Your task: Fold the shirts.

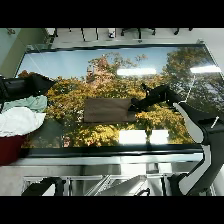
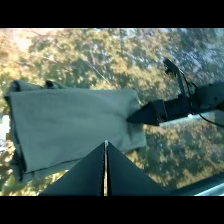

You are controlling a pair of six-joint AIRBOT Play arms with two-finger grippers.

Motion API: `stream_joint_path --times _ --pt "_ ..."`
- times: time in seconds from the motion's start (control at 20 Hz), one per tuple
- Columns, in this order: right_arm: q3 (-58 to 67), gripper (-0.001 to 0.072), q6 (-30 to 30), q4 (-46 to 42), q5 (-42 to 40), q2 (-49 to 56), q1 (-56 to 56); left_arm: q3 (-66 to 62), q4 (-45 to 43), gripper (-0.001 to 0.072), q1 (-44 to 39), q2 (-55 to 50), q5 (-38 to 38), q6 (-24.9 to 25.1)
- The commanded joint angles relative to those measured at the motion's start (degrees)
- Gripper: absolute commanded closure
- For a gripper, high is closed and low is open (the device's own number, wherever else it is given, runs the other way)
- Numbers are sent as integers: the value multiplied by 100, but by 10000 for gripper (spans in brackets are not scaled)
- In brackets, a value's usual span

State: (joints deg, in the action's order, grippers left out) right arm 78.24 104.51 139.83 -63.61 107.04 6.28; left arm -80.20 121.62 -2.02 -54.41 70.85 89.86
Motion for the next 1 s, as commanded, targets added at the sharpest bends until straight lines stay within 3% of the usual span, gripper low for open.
stream_joint_path --times 0.0,0.15,0.45,0.75,0.95 --pt "35 687 28 48 238 -343 -140 -7 -9 685 -175 -48 -28 7" --pt "35 688 -9 -125 367 -1084 -905 -7 -11 686 -175 -48 -20 7" --pt "17 688 -730 -1650 232 -2422 -3856 -7 -15 685 -175 -48 -39 9" --pt "-428 688 -520 -2227 -568 -2736 -6299 -4 -17 685 -175 -50 -79 9" --pt "-1504 688 -138 -2225 -50 -2723 -6891 -4 -11 686 -175 -50 -76 9"
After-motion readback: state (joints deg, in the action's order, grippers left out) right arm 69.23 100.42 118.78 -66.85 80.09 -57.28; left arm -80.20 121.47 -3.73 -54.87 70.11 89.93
